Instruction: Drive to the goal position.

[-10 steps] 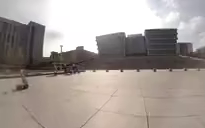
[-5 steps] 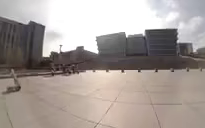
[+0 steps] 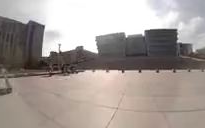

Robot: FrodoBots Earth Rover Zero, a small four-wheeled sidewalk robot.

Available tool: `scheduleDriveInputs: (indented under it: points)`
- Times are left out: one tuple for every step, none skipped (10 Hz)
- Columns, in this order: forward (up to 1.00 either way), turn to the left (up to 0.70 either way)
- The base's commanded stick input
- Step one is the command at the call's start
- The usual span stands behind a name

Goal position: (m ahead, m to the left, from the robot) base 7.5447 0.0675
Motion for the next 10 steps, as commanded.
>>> scheduleDriveInputs:
  points:
    - [-0.05, 0.05]
    - [-0.01, 0.0]
    - [0.0, 0.0]
    - [0.0, 0.0]
    - [0.0, 0.0]
    - [0.0, 0.0]
    - [0.0, 0.49]
    - [0.0, 0.7]
    - [0.0, 0.7]
    - [0.0, 0.7]
